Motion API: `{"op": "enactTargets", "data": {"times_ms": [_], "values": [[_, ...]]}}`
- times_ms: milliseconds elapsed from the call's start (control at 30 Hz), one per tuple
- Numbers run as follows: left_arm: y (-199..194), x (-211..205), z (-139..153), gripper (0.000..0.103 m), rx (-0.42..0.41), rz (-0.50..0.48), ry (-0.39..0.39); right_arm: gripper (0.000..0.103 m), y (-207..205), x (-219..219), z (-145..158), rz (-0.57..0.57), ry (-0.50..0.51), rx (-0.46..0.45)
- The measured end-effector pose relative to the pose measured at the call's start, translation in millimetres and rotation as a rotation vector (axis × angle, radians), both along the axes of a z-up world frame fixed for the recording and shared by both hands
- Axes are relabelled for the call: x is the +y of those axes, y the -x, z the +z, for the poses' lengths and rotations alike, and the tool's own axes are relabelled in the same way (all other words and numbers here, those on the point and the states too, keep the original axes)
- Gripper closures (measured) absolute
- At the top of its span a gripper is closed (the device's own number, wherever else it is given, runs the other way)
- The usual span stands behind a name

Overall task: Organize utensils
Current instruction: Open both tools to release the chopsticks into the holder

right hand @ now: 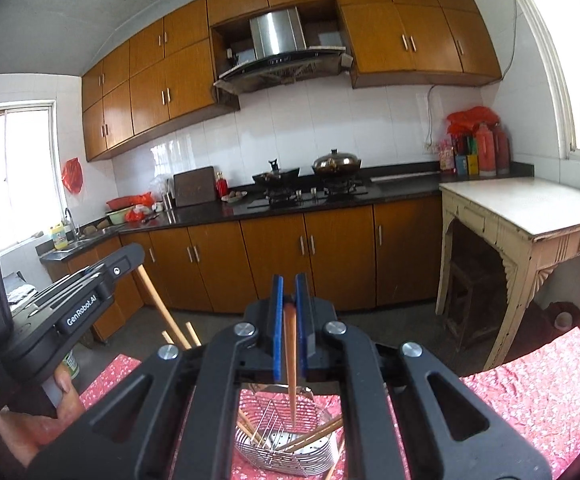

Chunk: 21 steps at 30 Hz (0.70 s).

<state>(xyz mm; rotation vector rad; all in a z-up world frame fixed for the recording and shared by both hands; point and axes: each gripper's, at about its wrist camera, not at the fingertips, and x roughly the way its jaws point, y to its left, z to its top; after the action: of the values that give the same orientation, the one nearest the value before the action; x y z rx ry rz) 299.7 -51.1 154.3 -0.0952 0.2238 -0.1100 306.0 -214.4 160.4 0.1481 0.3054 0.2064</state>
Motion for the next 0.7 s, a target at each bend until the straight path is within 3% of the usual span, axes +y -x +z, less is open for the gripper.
{"op": "enactTargets", "data": {"times_ms": [200,267,300,467,700], "values": [[-3,1,-6,0.095,0.026,0.013,-0.024,0.091,-13,2,-16,-0.005,0.006,0.053],[-1,4,-4,0.095,0.034,0.015,-0.037,0.068,-11,-2,-19,-0.026,0.000,0.060],[3,7,-4,0.094,0.032,0.025,-0.046,0.066,-8,-5,-19,-0.039,-0.003,0.056],[17,20,3,0.068,0.022,0.056,-0.050,0.066,7,-21,-16,-0.081,-0.007,0.049],[49,39,-1,0.068,0.048,0.080,-0.058,0.066,46,-45,-18,-0.143,0.001,0.056]]}}
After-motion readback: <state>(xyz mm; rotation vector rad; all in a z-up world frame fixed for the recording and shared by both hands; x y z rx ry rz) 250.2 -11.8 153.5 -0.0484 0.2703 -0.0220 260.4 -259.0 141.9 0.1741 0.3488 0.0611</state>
